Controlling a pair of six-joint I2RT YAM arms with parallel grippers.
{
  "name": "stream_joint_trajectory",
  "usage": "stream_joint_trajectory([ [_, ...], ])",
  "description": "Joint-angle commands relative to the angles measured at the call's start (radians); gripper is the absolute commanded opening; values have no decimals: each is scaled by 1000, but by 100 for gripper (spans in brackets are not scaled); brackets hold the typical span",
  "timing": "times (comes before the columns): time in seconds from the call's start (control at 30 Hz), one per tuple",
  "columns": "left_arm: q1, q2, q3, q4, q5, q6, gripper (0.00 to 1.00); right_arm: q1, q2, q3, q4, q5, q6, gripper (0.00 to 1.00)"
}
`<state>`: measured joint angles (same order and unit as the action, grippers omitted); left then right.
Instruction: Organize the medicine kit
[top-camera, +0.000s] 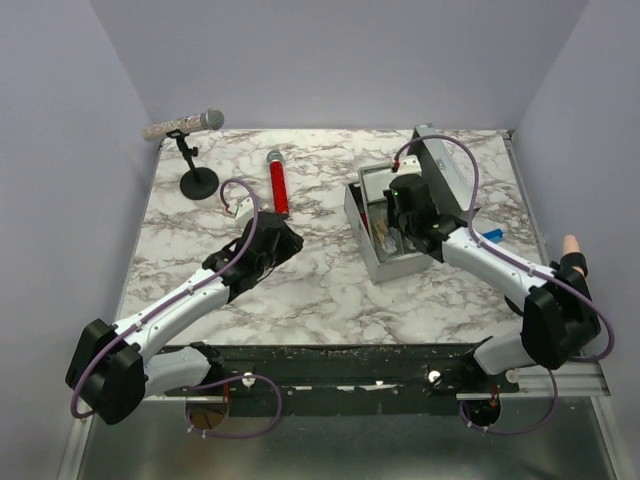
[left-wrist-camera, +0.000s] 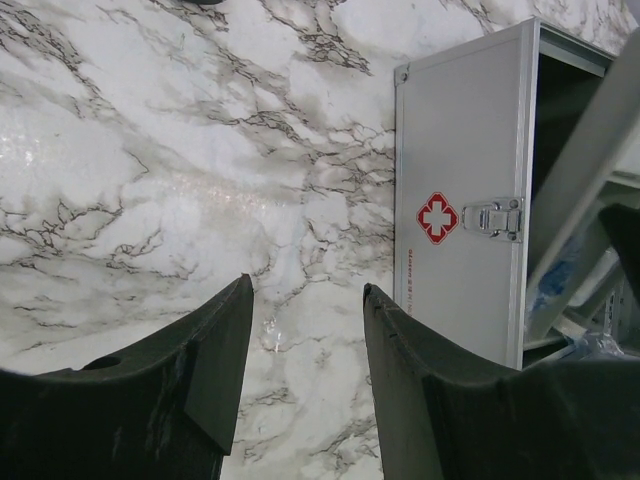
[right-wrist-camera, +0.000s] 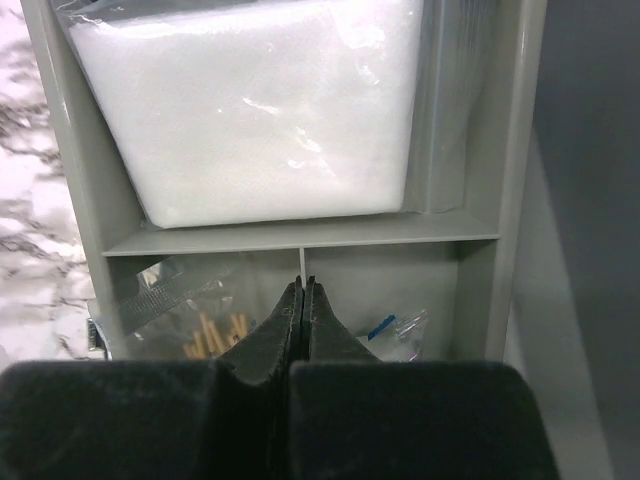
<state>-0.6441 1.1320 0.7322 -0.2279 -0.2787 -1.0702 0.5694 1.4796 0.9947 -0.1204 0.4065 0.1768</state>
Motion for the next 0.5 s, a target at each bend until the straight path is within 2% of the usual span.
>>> stream_joint_trajectory([
  [0.0, 3, 17, -14, 18, 32, -10, 57, -3, -64, -4, 22, 0, 12, 1],
  [0.27, 3, 9, -20, 16, 29, -10, 56, -3, -176, -61, 110, -64, -2, 1],
  [0.47, 4, 17, -22, 25, 41, -20, 57, -3, -128, 137, -60, -55, -2, 1],
])
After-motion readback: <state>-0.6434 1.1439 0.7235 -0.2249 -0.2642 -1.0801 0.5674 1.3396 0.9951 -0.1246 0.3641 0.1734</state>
